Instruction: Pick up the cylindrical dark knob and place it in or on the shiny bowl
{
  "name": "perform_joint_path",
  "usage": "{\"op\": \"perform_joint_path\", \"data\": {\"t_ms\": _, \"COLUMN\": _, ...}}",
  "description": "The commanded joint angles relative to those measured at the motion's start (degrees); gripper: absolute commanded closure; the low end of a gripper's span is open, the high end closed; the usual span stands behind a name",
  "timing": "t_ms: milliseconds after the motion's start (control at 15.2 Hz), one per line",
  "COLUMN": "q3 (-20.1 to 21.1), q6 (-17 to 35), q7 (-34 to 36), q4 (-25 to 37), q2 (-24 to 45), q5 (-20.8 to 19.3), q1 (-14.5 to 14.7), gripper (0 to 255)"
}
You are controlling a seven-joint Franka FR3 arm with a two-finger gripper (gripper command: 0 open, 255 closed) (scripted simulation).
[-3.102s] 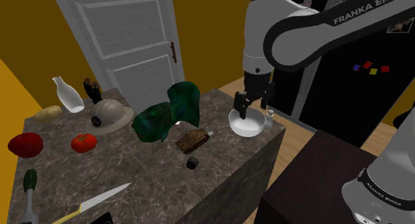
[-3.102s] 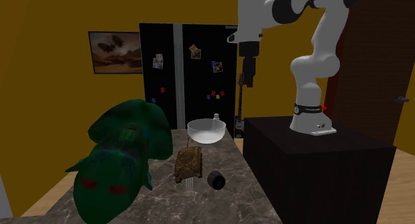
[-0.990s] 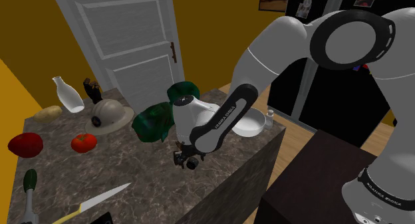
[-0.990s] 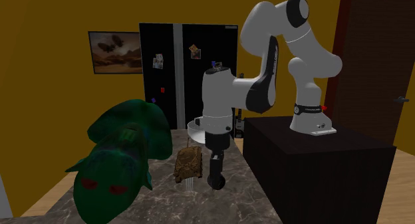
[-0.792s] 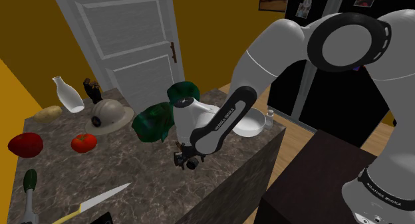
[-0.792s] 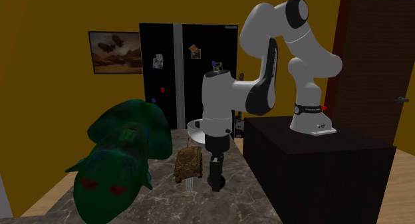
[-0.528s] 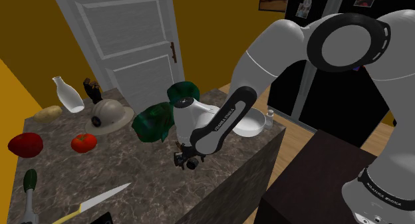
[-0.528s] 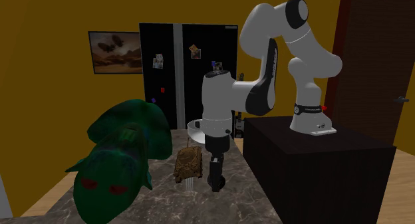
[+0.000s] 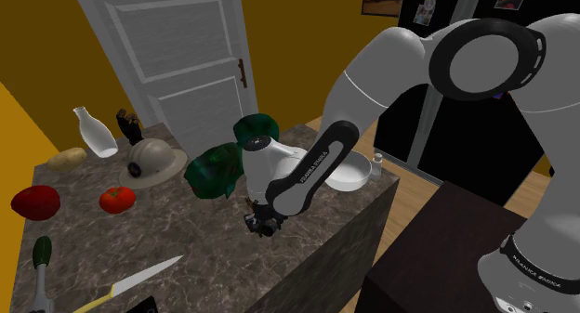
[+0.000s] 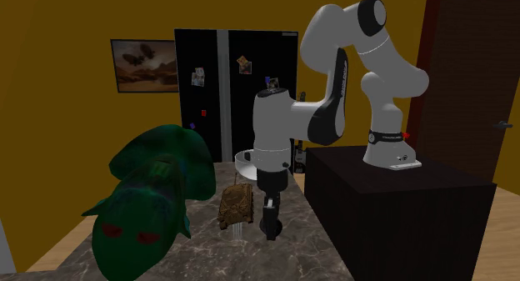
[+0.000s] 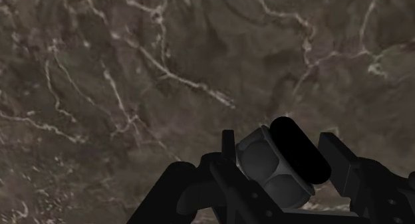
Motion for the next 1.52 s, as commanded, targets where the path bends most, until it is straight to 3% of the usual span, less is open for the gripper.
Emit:
{"op": "perform_joint_path", "data": {"t_ms": 0, "q3": 0.0, "q6": 0.0, "q7": 0.0, "q4": 0.0, "q2": 0.0, "q5": 0.0, "q1": 0.0, "gripper": 255}}
{"op": "perform_joint_path", "data": {"t_ms": 1452, "q3": 3.5, "q6": -9.1, "q7": -2.0, "q4": -2.0, "q2": -11.3, "q5": 3.7, "q1": -2.7, "gripper": 255}}
